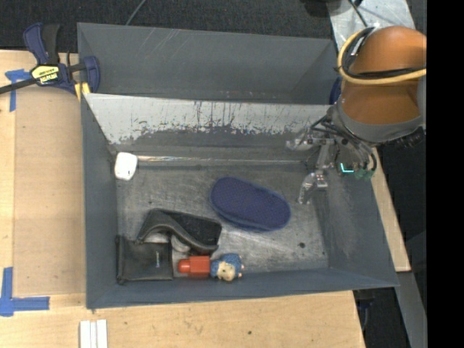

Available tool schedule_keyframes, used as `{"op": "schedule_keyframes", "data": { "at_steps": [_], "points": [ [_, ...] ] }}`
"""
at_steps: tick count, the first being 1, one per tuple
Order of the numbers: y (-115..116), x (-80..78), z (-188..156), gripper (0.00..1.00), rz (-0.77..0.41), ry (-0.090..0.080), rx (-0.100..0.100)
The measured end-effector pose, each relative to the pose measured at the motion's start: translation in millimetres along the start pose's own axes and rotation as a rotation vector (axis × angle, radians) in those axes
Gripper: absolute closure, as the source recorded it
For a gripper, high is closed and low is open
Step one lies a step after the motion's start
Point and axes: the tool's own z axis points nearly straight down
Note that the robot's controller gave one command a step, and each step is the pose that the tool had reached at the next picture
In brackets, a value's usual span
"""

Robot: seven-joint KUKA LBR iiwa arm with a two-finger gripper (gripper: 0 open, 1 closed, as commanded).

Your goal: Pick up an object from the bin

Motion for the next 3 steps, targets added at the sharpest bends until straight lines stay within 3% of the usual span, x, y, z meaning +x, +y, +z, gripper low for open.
{"op": "schedule_keyframes", "data": {
  "at_steps": [1, 2, 3],
  "points": [
    [69, -8.9, 125, 0.00, 0.087, -0.014, 0.003],
    [89, 14.5, 110, 0.00, 0.457, -0.006, -0.001],
    [113, 1.0, 110, 0.00, 0.630, -0.008, -0.002]
  ]
}}
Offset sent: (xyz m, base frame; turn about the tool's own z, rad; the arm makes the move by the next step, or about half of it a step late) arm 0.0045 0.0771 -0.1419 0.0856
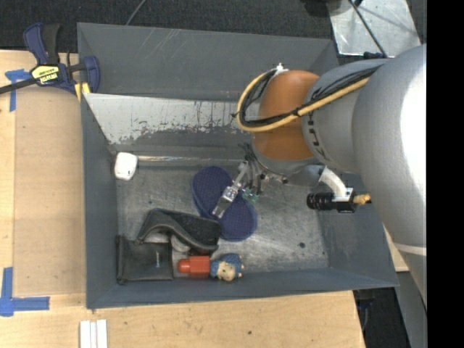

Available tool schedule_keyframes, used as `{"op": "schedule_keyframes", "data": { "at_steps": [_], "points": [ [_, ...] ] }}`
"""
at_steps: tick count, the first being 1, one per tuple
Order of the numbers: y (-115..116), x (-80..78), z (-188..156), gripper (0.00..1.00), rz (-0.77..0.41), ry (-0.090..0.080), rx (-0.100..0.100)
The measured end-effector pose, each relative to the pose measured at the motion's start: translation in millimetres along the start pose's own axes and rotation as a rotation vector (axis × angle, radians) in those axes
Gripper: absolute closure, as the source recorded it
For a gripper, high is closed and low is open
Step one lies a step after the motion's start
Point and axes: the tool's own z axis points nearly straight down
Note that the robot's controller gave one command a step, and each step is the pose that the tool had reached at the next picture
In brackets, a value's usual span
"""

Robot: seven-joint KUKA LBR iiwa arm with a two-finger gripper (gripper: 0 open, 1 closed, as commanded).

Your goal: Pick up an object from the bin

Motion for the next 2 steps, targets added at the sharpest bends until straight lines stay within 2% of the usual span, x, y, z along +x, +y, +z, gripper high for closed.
{"op": "schedule_keyframes", "data": {
  "at_steps": [1, 2],
  "points": [
    [22.3, 8.9, 23.8, 0.00, 0.240, -0.003, 0.000],
    [22.7, 5.8, 19.1, 0.00, 0.238, -0.003, -0.001]
  ]
}}
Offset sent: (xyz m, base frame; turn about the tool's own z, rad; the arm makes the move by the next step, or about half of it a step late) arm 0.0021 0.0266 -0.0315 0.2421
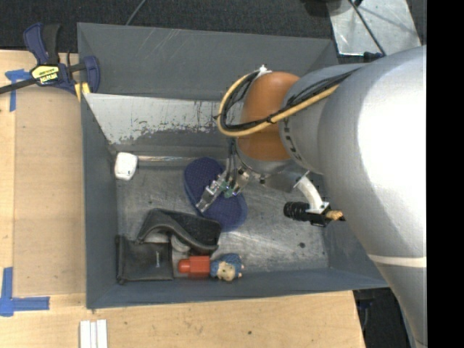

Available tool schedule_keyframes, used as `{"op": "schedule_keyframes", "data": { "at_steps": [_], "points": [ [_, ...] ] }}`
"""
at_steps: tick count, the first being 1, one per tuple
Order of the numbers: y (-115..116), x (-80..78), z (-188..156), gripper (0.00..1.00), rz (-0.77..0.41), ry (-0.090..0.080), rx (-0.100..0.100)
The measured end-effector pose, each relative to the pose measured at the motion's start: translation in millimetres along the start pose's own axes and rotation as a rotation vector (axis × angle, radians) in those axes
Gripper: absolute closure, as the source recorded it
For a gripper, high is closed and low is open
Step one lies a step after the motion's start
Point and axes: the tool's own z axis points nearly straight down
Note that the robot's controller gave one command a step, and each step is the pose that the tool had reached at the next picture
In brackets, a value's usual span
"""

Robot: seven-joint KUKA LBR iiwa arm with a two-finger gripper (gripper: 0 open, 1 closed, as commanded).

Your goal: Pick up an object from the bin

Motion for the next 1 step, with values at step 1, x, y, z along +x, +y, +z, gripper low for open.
{"op": "schedule_keyframes", "data": {
  "at_steps": [1],
  "points": [
    [1.7, 1.9, -1.2, 1.00, -0.002, 0.004, -0.002]
  ]
}}
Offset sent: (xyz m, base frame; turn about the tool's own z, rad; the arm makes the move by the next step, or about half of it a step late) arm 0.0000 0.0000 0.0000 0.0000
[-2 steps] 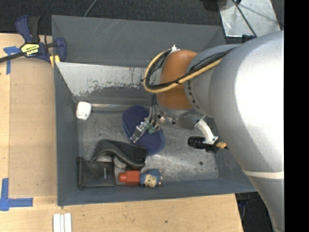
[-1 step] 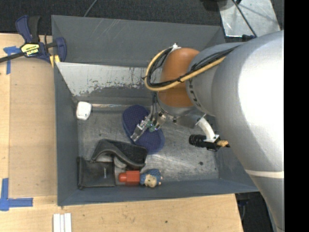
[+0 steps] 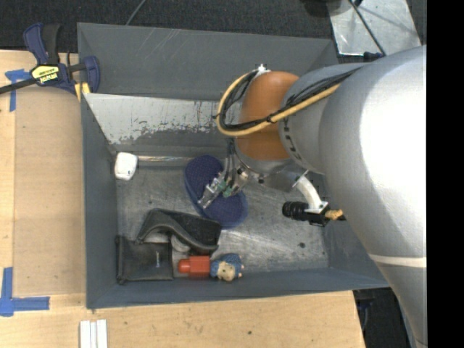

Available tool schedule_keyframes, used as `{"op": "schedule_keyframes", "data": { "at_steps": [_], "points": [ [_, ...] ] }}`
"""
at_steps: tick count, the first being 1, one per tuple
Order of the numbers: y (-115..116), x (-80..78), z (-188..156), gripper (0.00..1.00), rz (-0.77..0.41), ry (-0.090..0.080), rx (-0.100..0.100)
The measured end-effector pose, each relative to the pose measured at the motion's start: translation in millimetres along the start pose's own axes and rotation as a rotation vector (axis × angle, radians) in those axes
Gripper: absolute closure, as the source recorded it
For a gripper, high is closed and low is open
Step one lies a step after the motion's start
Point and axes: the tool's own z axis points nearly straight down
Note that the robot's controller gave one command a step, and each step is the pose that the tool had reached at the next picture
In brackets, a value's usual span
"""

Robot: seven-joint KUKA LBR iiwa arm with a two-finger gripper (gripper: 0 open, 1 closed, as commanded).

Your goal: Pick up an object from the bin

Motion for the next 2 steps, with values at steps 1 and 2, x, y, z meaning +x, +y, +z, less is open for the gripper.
{"op": "schedule_keyframes", "data": {
  "at_steps": [1, 2],
  "points": [
    [2, -1.9, -46, 1.00, -0.003, -0.004, -0.001],
    [3, -3.4, -78, 1.00, -0.006, -0.002, 0.002]
  ]
}}
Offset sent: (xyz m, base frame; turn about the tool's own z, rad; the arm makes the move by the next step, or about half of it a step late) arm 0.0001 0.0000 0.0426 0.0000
